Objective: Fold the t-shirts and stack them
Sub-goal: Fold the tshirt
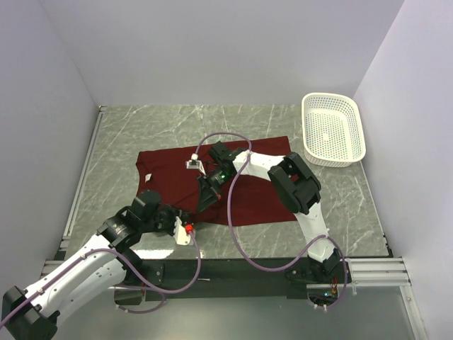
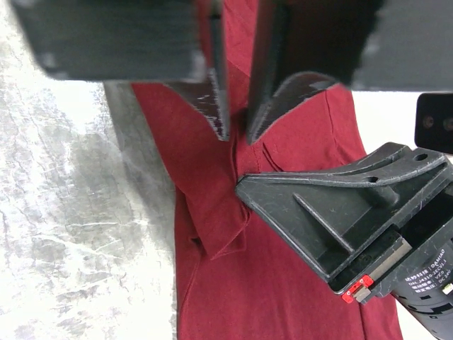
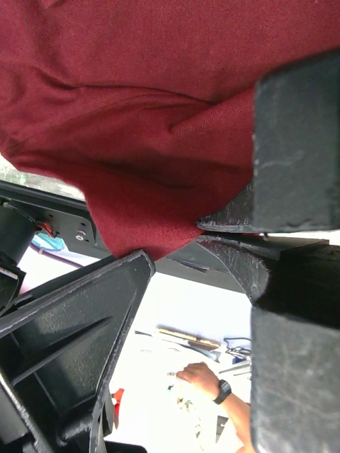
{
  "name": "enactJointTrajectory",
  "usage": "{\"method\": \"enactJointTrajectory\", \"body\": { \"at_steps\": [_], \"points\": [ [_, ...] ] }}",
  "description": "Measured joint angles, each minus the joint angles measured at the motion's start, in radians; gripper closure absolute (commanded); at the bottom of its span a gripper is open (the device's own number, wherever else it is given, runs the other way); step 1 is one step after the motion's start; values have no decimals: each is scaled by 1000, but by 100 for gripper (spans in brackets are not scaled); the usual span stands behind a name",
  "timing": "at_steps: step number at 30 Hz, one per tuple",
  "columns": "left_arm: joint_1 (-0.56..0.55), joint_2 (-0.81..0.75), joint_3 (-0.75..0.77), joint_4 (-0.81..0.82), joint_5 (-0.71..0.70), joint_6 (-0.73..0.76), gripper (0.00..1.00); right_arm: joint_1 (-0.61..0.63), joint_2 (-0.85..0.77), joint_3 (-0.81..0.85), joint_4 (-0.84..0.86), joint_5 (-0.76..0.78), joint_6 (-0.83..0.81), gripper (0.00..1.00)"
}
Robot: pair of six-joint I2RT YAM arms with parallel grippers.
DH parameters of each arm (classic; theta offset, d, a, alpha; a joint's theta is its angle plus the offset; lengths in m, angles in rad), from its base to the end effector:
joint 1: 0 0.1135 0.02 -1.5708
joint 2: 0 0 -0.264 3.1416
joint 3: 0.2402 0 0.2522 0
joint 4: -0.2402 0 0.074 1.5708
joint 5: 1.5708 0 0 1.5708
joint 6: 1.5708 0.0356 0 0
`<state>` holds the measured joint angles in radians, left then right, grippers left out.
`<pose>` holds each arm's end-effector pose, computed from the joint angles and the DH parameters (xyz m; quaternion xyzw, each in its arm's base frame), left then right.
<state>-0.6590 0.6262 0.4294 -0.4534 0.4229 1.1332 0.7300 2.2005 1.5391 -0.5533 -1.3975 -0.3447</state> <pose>0.1039 -0.0990 0.2147 0.7423 0.4744 -0.0808 0.4663 0.2997 0.3153 0.1486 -0.4836 0.5890 0.6473 0.0119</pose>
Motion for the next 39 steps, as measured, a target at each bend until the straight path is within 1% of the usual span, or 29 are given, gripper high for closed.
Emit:
{"method": "enactJointTrajectory", "body": {
  "at_steps": [1,3,4,5,6,8,9,10,11,15,16,17,18,20,22,23,24,25,26,29,31,33,34,35,39],
  "points": [
    [-2,0,0,1,-3,0,89,0,0,0,0,0,0,100],
    [-4,0,0,1,-7,-5,100,0,0,0,0,0,0,100],
    [-6,0,0,1,-11,-5,100,0,0,0,0,0,0,96],
    [-8,0,0,2,-13,-3,100,0,0,0,0,0,0,89],
    [-9,0,0,1,-14,-4,100,0,0,0,-1,0,2,62],
    [-10,-1,0,1,-18,-5,100,0,0,0,-7,5,-3,41],
    [-10,-1,0,0,-19,-5,100,0,0,1,-16,15,-19,36],
    [-10,-1,0,0,-21,-5,100,0,0,4,-36,28,-43,25],
    [-10,-4,0,-2,-21,-10,100,-2,0,11,-63,52,-64,17],
    [-11,-31,5,-26,-19,-37,100,-31,-51,14,-137,201,-159,15],
    [-10,-41,9,-35,-18,-50,100,-47,-87,-3,-139,253,-193,14],
    [-11,-49,14,-45,-13,-61,100,-68,-147,-34,-141,311,-228,11],
    [-11,-55,18,-49,-8,-71,100,-87,-216,-82,-127,372,-265,11],
    [-11,-68,29,-64,2,-93,100,-129,-426,-233,-83,511,-357,10],
    [-12,-86,36,-80,11,-117,100,-155,-680,-418,-3,645,-428,10],
    [-13,-95,38,-89,18,-128,100,-159,-801,-500,27,703,-447,16],
    [-13,-104,39,-96,22,-135,100,-166,-900,-562,34,743,-478,20],
    [-13,-114,39,-104,26,-143,100,-177,-968,-598,15,763,-511,26],
    [-13,-124,39,-113,27,-150,100,-191,-1007,-613,-6,772,-543,27],
    [-13,-142,39,-132,34,-158,100,-303,-1097,-668,-69,830,-681,27],
    [-14,-145,39,-145,38,-160,100,-381,-1139,-758,-86,899,-781,27],
    [-14,-147,39,-156,43,-160,100,-446,-1180,-836,-150,955,-876,30],
    [-14,-148,39,-160,44,-160,100,-478,-1185,-856,-188,972,-917,32],
    [-15,-150,39,-162,44,-160,100,-503,-1181,-863,-221,989,-958,36],
    [-15,-155,39,-166,43,-160,100,-567,-1136,-873,-251,1051,-1067,39]
  ]
}}
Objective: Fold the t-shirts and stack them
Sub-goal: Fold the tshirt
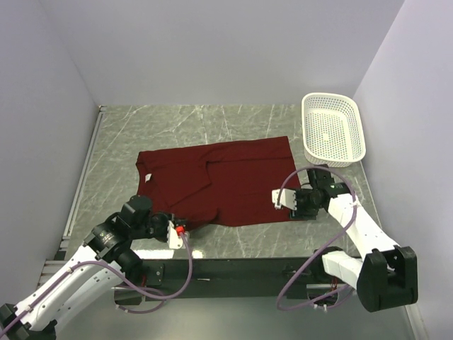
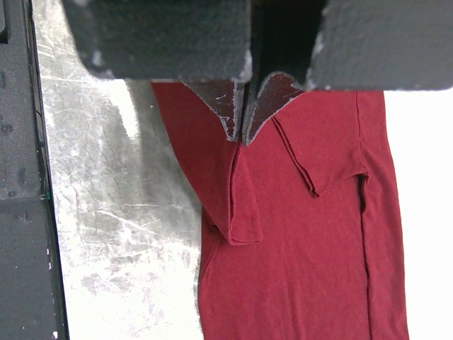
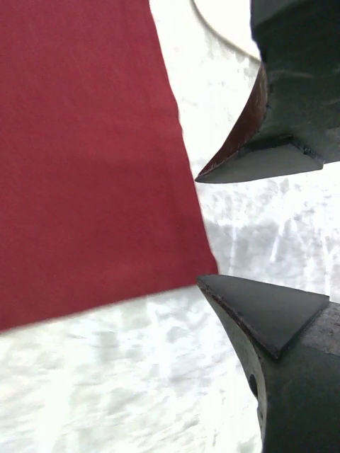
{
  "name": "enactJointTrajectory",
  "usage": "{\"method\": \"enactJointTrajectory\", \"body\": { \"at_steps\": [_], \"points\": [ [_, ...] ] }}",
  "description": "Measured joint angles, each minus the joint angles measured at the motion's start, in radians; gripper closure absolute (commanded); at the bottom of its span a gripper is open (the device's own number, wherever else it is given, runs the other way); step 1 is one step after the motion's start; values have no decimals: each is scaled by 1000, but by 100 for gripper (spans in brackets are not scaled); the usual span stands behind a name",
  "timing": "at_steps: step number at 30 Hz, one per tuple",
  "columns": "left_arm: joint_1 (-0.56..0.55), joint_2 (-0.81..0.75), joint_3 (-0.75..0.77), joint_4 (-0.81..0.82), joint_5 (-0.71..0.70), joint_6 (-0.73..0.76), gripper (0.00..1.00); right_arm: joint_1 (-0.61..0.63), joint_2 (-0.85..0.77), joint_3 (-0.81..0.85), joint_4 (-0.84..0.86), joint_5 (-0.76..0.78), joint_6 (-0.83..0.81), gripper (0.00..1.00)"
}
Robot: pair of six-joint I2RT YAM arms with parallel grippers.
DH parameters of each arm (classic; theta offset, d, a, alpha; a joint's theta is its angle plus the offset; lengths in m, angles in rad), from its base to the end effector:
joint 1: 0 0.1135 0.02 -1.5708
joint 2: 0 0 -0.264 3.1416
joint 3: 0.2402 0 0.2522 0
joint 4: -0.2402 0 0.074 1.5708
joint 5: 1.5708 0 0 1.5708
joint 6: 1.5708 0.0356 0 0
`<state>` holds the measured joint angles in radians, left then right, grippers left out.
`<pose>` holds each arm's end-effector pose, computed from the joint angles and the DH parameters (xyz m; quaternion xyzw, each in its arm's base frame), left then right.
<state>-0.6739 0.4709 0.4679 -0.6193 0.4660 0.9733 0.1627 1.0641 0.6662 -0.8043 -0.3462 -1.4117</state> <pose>0.0805 -0.0848 0.2309 0.7067 0.5109 -0.1368 0.4700 0.1754 0.0410 0.2045 -0.7082 0.6612 0.0318 0.2454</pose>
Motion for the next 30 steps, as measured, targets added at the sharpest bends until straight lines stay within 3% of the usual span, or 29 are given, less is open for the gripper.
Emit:
{"method": "enactJointTrajectory", "body": {
  "at_steps": [8,20,24,25,26,30],
  "points": [
    [0,-17,0,-5,-1,0,100,-23,12,-82,-16,88,-106,43],
    [0,-37,0,-15,-11,-4,100,-25,114,-105,50,131,-114,51],
    [0,-37,0,-14,-11,-8,100,-26,129,-110,69,140,-108,67],
    [0,-36,0,-14,-11,-9,100,-26,133,-110,72,142,-104,79],
    [0,-36,0,-14,-11,-11,100,-26,135,-110,75,143,-104,85],
    [0,-34,0,-15,-11,-18,100,-27,136,-111,90,143,-89,96]
  ]
}}
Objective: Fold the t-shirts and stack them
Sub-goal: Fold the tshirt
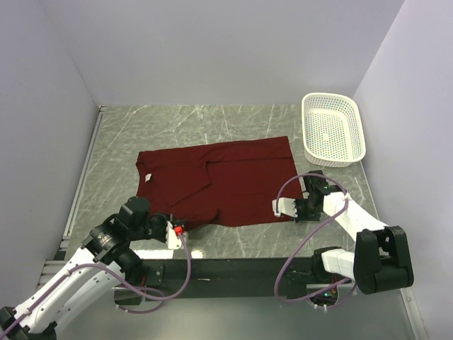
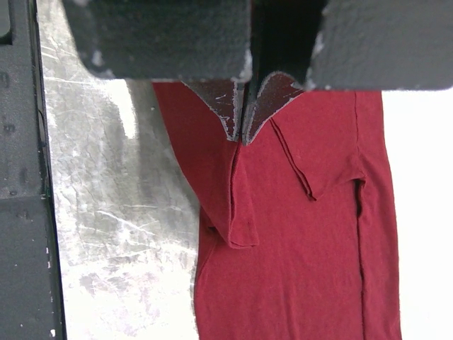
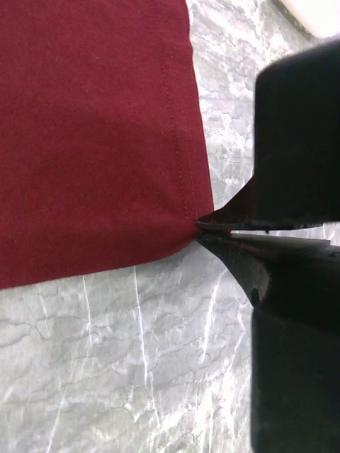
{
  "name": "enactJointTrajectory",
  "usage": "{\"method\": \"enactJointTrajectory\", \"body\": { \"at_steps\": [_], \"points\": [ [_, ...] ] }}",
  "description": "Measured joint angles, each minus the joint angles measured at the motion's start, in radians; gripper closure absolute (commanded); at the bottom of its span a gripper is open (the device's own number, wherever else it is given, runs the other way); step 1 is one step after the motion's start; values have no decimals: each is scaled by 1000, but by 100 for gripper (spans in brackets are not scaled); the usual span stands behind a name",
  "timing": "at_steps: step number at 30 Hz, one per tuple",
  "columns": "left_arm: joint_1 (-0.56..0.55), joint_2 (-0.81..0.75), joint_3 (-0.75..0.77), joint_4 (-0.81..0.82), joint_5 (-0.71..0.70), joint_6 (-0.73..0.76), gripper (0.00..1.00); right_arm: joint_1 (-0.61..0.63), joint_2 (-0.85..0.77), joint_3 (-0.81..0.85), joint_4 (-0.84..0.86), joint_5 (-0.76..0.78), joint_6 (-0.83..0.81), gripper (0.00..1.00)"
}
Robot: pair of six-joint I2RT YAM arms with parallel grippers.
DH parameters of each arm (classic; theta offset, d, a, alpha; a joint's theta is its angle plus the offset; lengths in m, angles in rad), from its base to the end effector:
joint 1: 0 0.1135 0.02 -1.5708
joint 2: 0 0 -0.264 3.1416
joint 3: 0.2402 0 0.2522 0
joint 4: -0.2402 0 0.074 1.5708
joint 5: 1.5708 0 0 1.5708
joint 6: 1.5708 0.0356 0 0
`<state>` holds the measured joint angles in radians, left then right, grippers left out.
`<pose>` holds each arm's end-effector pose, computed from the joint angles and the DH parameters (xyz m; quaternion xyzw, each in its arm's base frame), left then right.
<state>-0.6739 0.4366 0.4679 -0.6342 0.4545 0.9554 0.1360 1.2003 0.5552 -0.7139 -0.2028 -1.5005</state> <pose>0.0770 -0.0815 0.2327 0.6993 0.5155 -0.1339 0.4768 0.1765 0.0314 0.1538 -0.7294 0.6684 0.0118 0.1451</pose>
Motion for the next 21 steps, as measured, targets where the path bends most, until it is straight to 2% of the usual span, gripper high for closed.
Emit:
{"method": "enactJointTrajectory", "body": {
  "at_steps": [6,11,15,21],
  "points": [
    [0,60,47,-28,1,0,100,-27,-29,21,-34,-43,26,100],
    [0,146,119,-33,0,0,100,-52,-27,152,-115,-109,50,100],
    [0,208,162,-27,-10,5,100,-75,15,259,-144,-171,77,100],
    [37,288,212,-14,-36,32,99,-104,85,314,-152,-240,132,100]
  ]
}}
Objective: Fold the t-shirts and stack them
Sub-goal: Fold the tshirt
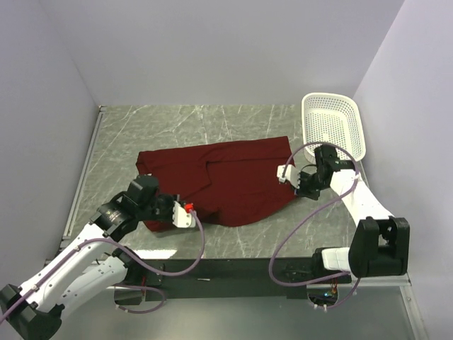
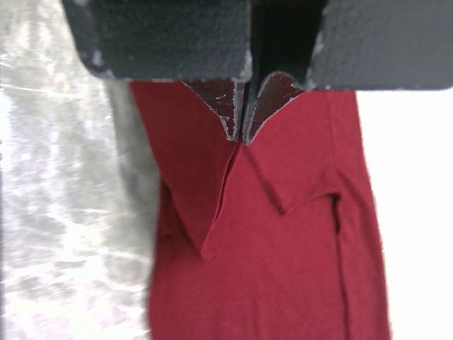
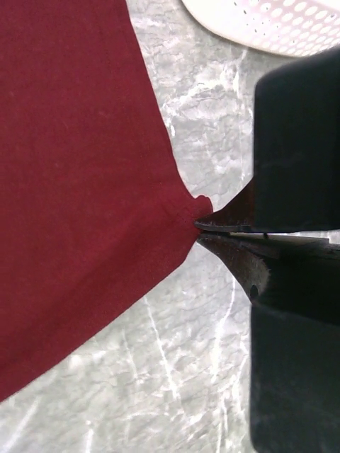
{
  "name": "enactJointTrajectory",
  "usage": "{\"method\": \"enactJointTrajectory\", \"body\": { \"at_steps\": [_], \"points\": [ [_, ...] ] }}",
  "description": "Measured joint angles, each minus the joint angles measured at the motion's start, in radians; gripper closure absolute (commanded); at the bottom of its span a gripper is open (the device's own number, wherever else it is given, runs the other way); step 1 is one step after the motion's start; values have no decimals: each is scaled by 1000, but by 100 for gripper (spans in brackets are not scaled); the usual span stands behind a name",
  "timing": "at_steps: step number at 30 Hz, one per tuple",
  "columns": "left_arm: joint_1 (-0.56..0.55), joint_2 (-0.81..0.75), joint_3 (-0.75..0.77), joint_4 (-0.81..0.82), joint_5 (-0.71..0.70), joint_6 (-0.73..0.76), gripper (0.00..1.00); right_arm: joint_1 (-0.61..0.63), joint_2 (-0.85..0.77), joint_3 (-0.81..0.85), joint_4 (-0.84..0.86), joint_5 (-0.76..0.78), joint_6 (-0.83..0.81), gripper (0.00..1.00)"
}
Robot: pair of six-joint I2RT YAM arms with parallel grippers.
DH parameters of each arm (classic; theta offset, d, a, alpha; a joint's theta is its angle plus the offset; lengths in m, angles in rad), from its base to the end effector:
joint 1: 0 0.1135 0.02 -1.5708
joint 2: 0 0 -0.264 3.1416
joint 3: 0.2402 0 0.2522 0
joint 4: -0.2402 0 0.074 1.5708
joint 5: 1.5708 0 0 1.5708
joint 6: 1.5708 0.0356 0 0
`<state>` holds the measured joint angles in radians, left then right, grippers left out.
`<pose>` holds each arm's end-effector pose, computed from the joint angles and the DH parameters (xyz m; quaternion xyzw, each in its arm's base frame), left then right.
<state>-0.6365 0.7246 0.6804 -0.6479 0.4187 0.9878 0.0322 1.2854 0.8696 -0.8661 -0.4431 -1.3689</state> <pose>0.1134 -0.1018 0.2696 0.7033 0.5448 -0.1125 0.4425 0.2236 0.0225 0.2210 -0.6465 0.7176 0.0836 0.2450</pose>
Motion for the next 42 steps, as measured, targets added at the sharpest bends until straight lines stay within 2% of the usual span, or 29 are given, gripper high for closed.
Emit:
{"method": "enactJointTrajectory", "body": {
  "at_steps": [13,33,42],
  "points": [
    [142,-22,42,69,6,39,100,-72,138,144,10,-64,106,100],
    [199,119,142,175,2,109,100,-83,251,248,13,-93,198,100],
    [224,117,146,180,0,124,100,-87,283,280,16,-85,239,100]
  ]
}}
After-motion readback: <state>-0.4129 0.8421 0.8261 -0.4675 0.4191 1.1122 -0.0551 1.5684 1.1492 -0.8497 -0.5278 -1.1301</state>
